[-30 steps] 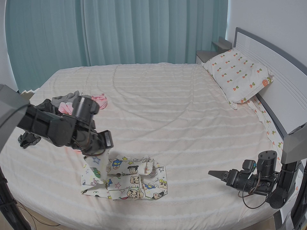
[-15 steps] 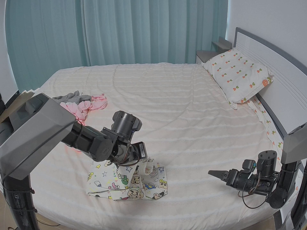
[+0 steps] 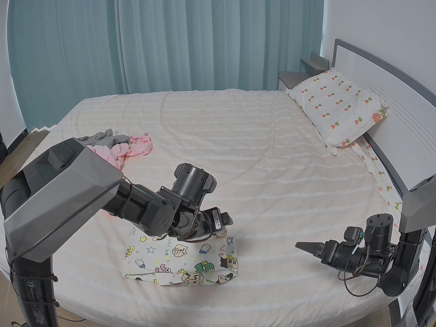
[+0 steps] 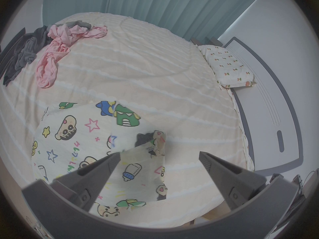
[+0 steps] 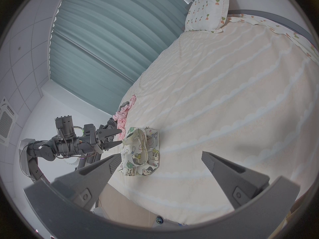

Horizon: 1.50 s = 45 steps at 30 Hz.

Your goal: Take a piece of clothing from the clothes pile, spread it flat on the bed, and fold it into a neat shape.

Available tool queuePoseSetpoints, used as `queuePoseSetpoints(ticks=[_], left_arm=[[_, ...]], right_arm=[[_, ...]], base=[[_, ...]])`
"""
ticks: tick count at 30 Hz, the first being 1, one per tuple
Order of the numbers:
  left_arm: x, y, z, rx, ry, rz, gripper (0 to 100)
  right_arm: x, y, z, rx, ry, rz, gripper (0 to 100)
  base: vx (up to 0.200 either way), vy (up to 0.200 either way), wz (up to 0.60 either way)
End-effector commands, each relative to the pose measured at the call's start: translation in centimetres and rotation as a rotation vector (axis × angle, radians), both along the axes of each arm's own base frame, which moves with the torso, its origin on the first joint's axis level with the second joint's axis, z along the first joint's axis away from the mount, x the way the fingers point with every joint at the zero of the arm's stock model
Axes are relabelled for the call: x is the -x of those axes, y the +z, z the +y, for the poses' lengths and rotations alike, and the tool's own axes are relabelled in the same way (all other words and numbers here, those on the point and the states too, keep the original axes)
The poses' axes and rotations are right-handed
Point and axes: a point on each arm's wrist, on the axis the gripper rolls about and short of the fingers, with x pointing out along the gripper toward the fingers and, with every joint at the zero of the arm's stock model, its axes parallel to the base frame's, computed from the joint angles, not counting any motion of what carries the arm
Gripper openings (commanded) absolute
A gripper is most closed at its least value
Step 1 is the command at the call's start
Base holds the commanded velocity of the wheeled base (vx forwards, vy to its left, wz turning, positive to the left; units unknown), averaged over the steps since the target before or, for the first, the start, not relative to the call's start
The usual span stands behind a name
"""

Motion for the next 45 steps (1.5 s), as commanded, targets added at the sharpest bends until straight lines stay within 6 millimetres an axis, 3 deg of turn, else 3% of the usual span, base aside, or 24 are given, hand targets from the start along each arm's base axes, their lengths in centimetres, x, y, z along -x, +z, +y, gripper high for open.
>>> queuePoseSetpoints(ticks=[1, 6, 10, 13, 18, 35, 45], left_arm=[[0.3, 0.5, 0.7, 0.003, 0.017, 0.004, 100], [1.0, 2.4, 2.9, 0.039, 0.080, -0.003, 100], [3.4, 3.9, 5.4, 0.084, 0.133, 0.007, 100], [4.9, 4.1, 6.4, 0.157, 0.158, 0.033, 100], [5.5, 3.2, 7.7, 0.216, 0.196, 0.046, 100], [6.5, 1.6, 8.7, 0.325, 0.239, 0.026, 100], [6.2, 1.7, 8.6, 0.342, 0.243, 0.015, 100]], right_arm=[[0.0, 0.1, 0.0, -0.004, 0.001, -0.011, 100], [0.0, 0.1, 0.0, -0.004, 0.001, -0.010, 100], [0.0, 0.2, 0.1, -0.006, 0.004, -0.014, 100], [0.1, 0.6, 0.0, -0.012, 0.002, -0.028, 100], [0.1, 0.5, 0.0, -0.011, 0.002, -0.025, 100], [0.1, 0.2, 0.2, -0.006, 0.013, -0.013, 100], [0.1, 0.2, 0.2, -0.004, 0.011, -0.014, 100]], base=[[0.000, 0.000, 0.00], [0.000, 0.000, 0.00], [0.000, 0.000, 0.00], [0.000, 0.000, 0.00], [0.000, 0.000, 0.00], [0.000, 0.000, 0.00], [-0.060, 0.000, 0.00]])
